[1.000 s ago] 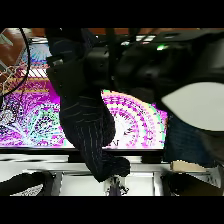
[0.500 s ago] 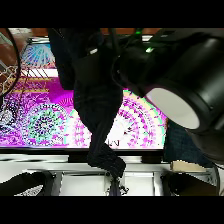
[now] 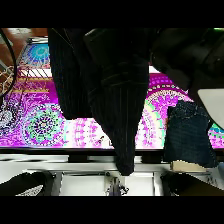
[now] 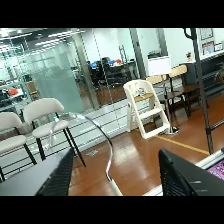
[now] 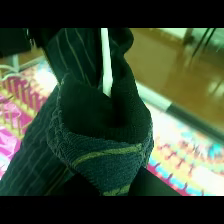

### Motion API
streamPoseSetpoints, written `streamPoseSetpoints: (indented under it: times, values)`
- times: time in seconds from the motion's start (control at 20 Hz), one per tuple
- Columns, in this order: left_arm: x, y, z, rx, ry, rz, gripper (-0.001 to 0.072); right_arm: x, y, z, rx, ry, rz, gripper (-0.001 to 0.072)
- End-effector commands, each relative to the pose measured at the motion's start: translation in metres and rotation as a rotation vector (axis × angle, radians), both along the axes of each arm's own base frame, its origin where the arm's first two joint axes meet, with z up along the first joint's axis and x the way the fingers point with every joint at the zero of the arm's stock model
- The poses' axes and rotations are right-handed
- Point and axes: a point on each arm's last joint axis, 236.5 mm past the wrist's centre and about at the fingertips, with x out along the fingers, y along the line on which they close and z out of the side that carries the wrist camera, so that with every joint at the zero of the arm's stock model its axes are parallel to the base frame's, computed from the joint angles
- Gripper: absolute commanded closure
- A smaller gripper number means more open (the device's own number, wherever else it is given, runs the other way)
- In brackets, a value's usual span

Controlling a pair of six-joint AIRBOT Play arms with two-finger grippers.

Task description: Fold the shirts.

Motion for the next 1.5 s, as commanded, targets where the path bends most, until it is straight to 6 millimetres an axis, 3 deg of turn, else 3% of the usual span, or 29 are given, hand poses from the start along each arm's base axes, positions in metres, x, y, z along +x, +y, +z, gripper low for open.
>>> streamPoseSetpoints:
  times: [0.0,0.3,0.55,0.6,0.65,0.7,0.75,0.8,0.85,1.1,1.25,1.35,1.4,1.45]
  values:
    - [-0.002,0.002,0.003,0.015,-0.018,0.009,0.0075,-0.004,0.000,0.005,-0.024,-0.032,0.019,0.0604]
    - [-0.026,0.023,0.020,0.086,-0.076,0.072,0.0077,0.003,-0.010,0.009,-0.048,-0.067,-0.025,0.0604]
    - [-0.048,0.028,0.001,0.154,0.038,0.036,0.0082,0.006,-0.014,0.011,-0.056,-0.081,-0.045,0.0604]
    - [-0.051,0.035,-0.002,0.170,0.057,0.048,0.0144,0.006,-0.014,0.011,-0.055,-0.080,-0.045,0.0604]
    - [-0.047,0.054,-0.010,0.176,0.112,0.102,0.0258,0.006,-0.014,0.011,-0.053,-0.079,-0.046,0.0604]
    - [-0.033,0.085,-0.026,0.123,0.225,0.195,0.0263,0.006,-0.014,0.011,-0.053,-0.078,-0.045,0.0604]
    - [-0.015,0.124,-0.049,-0.011,0.390,0.296,0.0143,0.006,-0.014,0.011,-0.053,-0.078,-0.046,0.0604]
    - [-0.001,0.149,-0.071,-0.156,0.519,0.344,0.0009,0.006,-0.014,0.011,-0.049,-0.076,-0.045,0.0604]
    - [0.012,0.154,-0.086,-0.226,0.580,0.326,-0.0012,0.006,-0.014,0.011,-0.049,-0.075,-0.045,0.0604]
    - [0.059,0.081,-0.106,-0.380,0.621,0.053,-0.0012,0.006,-0.014,0.010,-0.048,-0.074,-0.044,0.0604]
    - [0.062,0.029,-0.105,-0.315,0.549,-0.047,-0.0011,0.006,-0.014,0.011,-0.047,-0.074,-0.046,0.0604]
    - [0.060,0.007,-0.100,-0.265,0.477,-0.075,-0.0005,0.006,-0.014,0.011,-0.036,-0.067,-0.048,0.0604]
    - [0.060,0.002,-0.092,-0.278,0.441,-0.082,0.0018,0.006,-0.014,0.011,-0.036,-0.067,-0.049,0.0604]
    - [0.060,0.000,-0.086,-0.296,0.417,-0.085,0.0198,0.006,-0.014,0.011,-0.036,-0.068,-0.050,0.0604]
